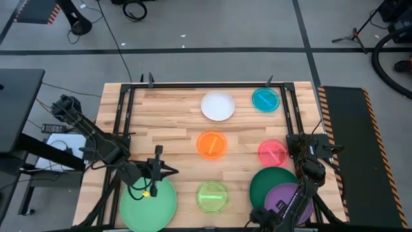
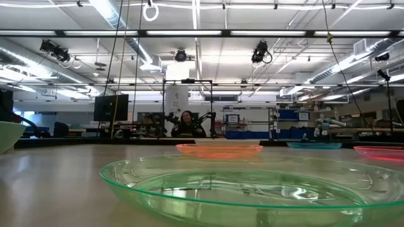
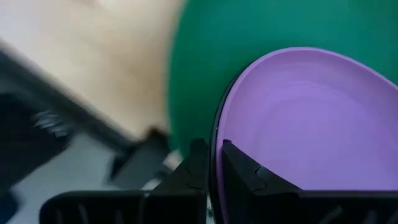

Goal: Stack plastic plates
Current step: Stack the stacked plates on top of the dark green plate, then stack the stacked plates on top of the green plate

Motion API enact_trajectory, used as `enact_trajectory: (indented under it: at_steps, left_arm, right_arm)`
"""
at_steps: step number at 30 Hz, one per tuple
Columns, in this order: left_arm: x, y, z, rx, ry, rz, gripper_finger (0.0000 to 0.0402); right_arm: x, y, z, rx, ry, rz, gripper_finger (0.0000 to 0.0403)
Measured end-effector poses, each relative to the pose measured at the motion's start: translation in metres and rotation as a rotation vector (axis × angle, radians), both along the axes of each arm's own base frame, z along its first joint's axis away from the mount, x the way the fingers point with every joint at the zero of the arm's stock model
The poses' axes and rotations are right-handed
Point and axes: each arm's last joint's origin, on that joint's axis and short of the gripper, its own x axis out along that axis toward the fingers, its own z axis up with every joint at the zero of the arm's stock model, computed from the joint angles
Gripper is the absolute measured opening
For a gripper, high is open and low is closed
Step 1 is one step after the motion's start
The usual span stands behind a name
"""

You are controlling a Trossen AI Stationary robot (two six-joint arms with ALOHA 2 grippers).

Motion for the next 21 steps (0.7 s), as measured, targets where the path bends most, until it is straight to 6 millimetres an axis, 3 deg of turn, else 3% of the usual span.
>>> enact_trajectory:
  at_steps: [4,9,15,21]
  left_arm:
    - [0.003,0.003,0.002,-0.021,-0.015,0.021,0.0016]
    - [0.005,0.004,0.004,-0.077,-0.034,0.042,0.0016]
    - [0.001,-0.002,0.002,-0.084,-0.012,-0.018,0.0016]
    - [-0.008,-0.014,0.001,-0.121,0.028,-0.141,0.0016]
  right_arm:
    - [-0.003,-0.007,-0.016,-0.066,0.014,0.009,0.0049]
    - [0.002,-0.012,-0.018,-0.158,-0.097,0.057,0.0082]
    - [0.013,-0.021,-0.004,-0.233,-0.25,0.135,0.0126]
    - [0.02,-0.032,0.017,-0.216,-0.297,0.138,0.0155]
